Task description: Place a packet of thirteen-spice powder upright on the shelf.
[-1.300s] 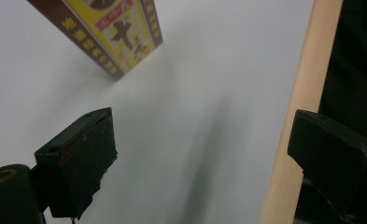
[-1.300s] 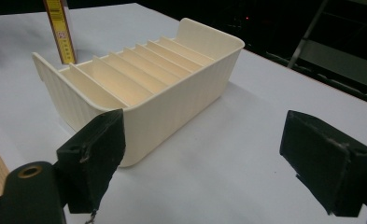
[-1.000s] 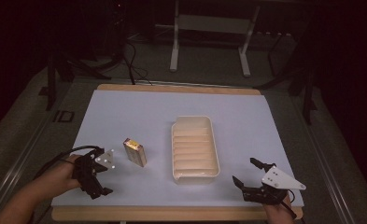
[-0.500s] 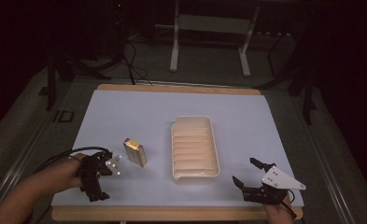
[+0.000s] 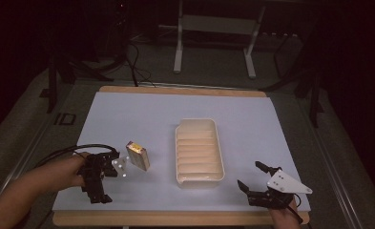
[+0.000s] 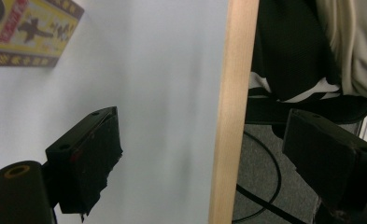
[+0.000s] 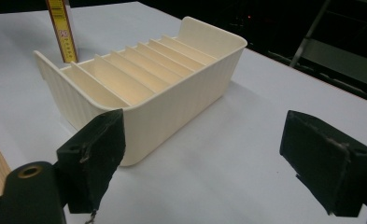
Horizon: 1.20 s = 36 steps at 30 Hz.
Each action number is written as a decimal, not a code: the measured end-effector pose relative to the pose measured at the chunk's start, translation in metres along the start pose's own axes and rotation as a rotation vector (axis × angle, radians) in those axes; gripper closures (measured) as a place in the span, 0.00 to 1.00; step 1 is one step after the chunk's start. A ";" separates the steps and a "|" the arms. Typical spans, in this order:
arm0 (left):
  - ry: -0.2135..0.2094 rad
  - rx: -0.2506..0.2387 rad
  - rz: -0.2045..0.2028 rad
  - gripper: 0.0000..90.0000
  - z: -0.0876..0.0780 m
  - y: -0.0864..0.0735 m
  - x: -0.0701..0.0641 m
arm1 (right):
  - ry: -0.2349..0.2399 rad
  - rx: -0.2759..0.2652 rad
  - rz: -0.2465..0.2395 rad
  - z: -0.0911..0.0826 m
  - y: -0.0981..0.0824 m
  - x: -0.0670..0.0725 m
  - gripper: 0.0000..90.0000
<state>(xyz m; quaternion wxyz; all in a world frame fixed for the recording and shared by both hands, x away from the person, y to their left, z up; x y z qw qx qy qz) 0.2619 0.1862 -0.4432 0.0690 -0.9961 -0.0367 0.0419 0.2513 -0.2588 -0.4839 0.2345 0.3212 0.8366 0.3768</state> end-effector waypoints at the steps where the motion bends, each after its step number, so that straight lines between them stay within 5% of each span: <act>1: -0.002 -0.002 -0.001 0.13 -0.002 0.001 0.000 | 0.000 0.000 0.001 0.000 0.000 0.000 0.16; 8: 0.004 -0.041 0.000 0.14 -0.016 0.009 0.003 | 0.000 0.001 0.000 0.000 0.000 0.000 0.16; 11: -0.006 -0.089 -0.034 0.14 -0.023 0.013 0.010 | 0.000 0.001 -0.001 0.000 0.000 0.000 0.16; 18: -0.025 -0.091 -0.093 0.14 -0.031 0.018 0.019 | 0.001 0.000 0.001 0.000 0.000 0.000 0.16; 24: 0.065 -0.090 -0.058 0.00 -0.039 0.021 0.023 | 0.000 0.001 -0.001 0.000 0.000 0.000 0.16; 27: 0.079 -0.108 -0.123 0.00 -0.043 0.025 0.031 | -0.001 0.001 -0.001 0.000 0.000 0.000 0.16; 29: 0.108 -0.089 -0.128 0.00 -0.044 0.027 0.035 | 0.000 0.001 0.001 0.000 0.000 0.000 0.16; 36: 0.163 -0.042 -0.079 0.02 -0.044 0.036 0.050 | 0.002 0.002 -0.001 0.000 -0.001 0.000 0.16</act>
Point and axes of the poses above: each handheld gripper's, and its own axes: z roughly forward along the jaws, y roughly out of its top, x roughly to its left, the point moved 4 cm from there along z, roughly forward along the jaws, and after that the axes turned 15 degrees about x, right-handed, at the moved point
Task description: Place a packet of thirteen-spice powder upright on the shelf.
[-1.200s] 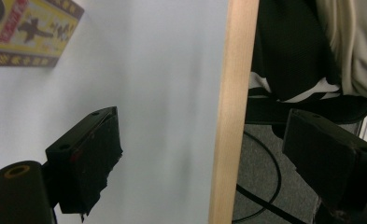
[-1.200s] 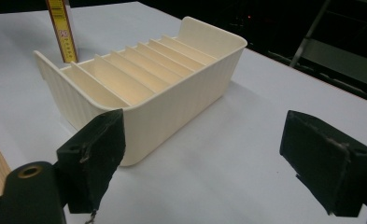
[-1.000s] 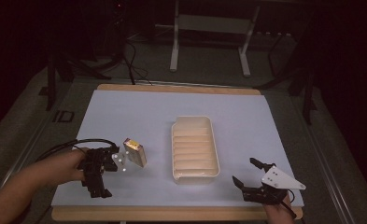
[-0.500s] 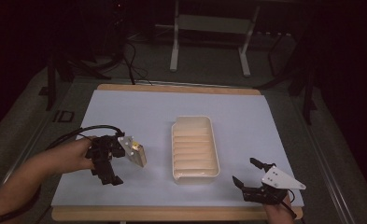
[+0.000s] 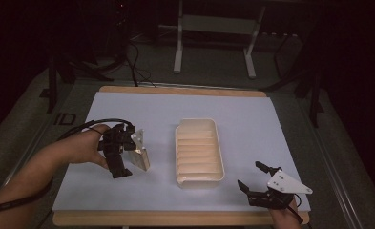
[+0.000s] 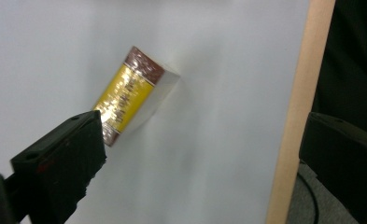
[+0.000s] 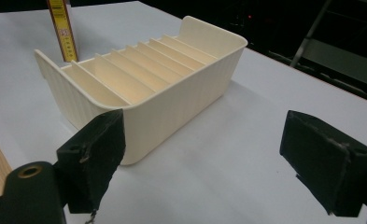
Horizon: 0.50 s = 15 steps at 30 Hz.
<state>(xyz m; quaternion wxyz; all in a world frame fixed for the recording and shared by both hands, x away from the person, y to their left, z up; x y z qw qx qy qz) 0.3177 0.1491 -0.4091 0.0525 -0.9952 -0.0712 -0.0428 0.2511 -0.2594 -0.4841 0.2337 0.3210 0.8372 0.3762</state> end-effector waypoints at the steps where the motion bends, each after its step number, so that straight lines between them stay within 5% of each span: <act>1: 0.008 0.002 0.003 0.02 0.000 0.001 0.003 | 0.000 0.000 0.000 0.000 0.000 0.000 0.16; 11: 0.065 -0.014 0.094 0.17 0.006 0.009 0.026 | -0.002 0.001 -0.001 0.000 -0.001 -0.001 0.16; 15: 0.055 -0.002 0.121 0.22 0.013 0.015 0.030 | -0.002 0.001 0.003 0.000 -0.001 -0.002 0.16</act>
Point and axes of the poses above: each handheld gripper's, and its own axes: z roughly forward along the jaws, y roughly out of its top, x roughly to its left, the point moved 4 cm from there along z, roughly forward along the jaws, and after that the axes turned 15 degrees about x, right-handed, at the moved point
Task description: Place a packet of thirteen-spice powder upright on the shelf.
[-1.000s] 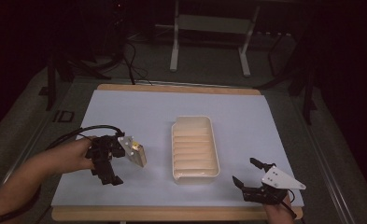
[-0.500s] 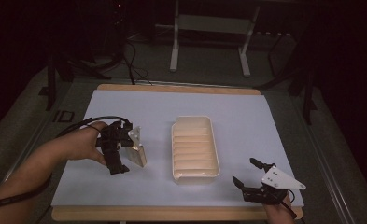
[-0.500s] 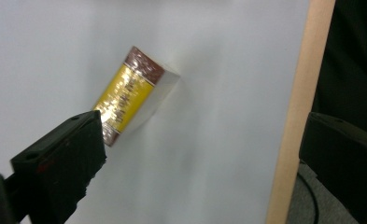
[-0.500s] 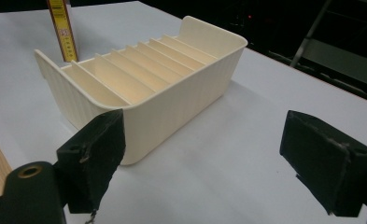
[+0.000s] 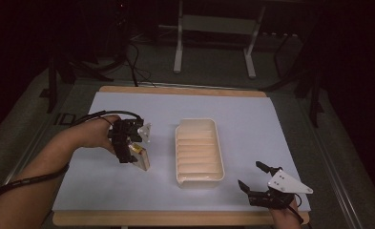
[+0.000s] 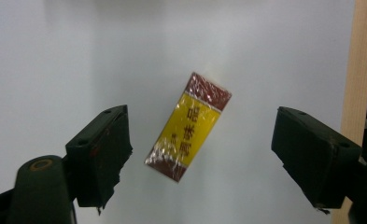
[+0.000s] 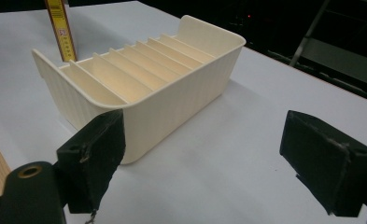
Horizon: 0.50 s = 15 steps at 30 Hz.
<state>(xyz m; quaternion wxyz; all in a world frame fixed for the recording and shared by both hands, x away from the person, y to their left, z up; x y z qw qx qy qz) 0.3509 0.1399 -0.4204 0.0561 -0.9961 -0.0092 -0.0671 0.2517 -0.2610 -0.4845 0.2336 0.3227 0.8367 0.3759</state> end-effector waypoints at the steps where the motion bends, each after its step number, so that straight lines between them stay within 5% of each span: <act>1: 0.004 0.005 0.001 0.23 0.001 0.001 0.001 | 0.001 0.001 0.001 0.000 0.000 0.000 0.16; 15: 0.023 0.087 0.082 0.46 0.030 0.009 0.007 | 0.010 0.000 0.002 -0.001 -0.001 -0.001 0.16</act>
Point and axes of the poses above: each handheld gripper's, and its own axes: z roughly forward along the jaws, y roughly out of its top, x roughly to its left, the point moved 4 cm from there along z, roughly forward along the jaws, and after that the axes turned 15 degrees about x, right-handed, at the moved point
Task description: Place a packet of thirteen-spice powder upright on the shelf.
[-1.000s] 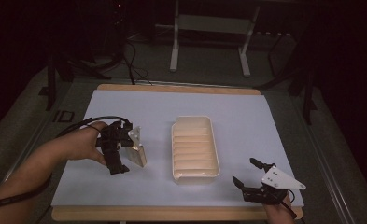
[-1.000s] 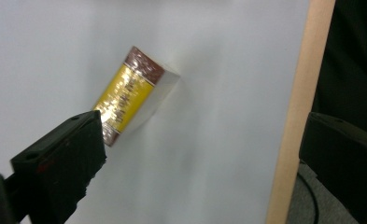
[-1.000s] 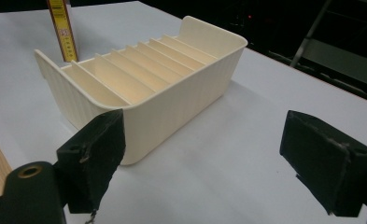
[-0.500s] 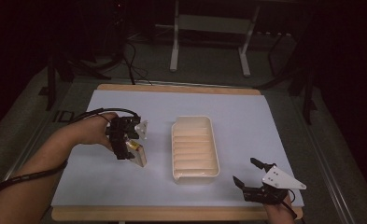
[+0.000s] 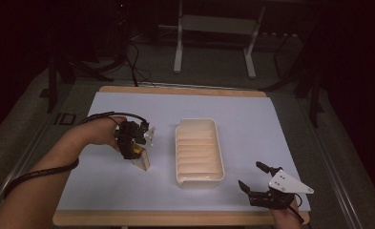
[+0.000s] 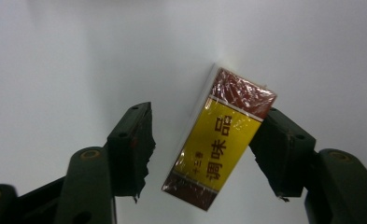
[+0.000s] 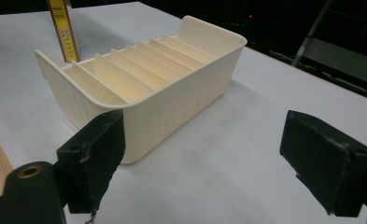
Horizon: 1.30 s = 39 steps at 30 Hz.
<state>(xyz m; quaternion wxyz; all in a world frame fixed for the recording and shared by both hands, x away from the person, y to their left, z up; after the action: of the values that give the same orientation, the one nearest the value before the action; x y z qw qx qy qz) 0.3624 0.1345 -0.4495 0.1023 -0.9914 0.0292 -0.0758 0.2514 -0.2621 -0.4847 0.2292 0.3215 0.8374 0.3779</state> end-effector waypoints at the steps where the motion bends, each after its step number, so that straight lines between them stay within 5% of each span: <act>1: 0.004 0.002 0.006 0.49 0.002 0.001 0.000 | 0.001 0.000 0.000 0.000 0.000 0.000 0.16; 13: -0.072 0.014 0.024 0.74 0.006 0.002 -0.001 | 0.001 0.001 -0.001 0.000 0.000 0.000 0.16; 18: -0.122 0.016 -0.009 0.75 0.003 0.002 -0.001 | 0.003 -0.001 0.003 0.000 0.000 0.000 0.16; 24: -0.146 -0.037 -0.062 0.75 -0.011 0.002 0.000 | 0.007 -0.002 0.004 -0.001 0.000 0.000 0.16; 30: -0.184 -0.016 -0.109 0.75 -0.018 0.005 0.001 | 0.009 0.000 0.002 -0.001 0.000 0.000 0.16; 39: -0.237 -0.083 -0.183 0.75 -0.033 0.013 0.004 | 0.013 -0.001 -0.002 0.000 0.000 0.001 0.16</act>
<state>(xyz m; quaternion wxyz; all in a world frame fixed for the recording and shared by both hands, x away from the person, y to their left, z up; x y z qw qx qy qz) 0.3609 0.1150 -0.4193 0.0568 -0.9953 -0.0704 0.0339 0.2507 -0.2616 -0.4844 0.2241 0.3179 0.8392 0.3801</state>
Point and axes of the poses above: each handheld gripper's, and its own axes: z roughly forward along the jaws, y roughly out of its top, x roughly to its left, the point moved 4 cm from there along z, roughly forward along the jaws, and after that the axes turned 15 degrees about x, right-handed, at the moved point
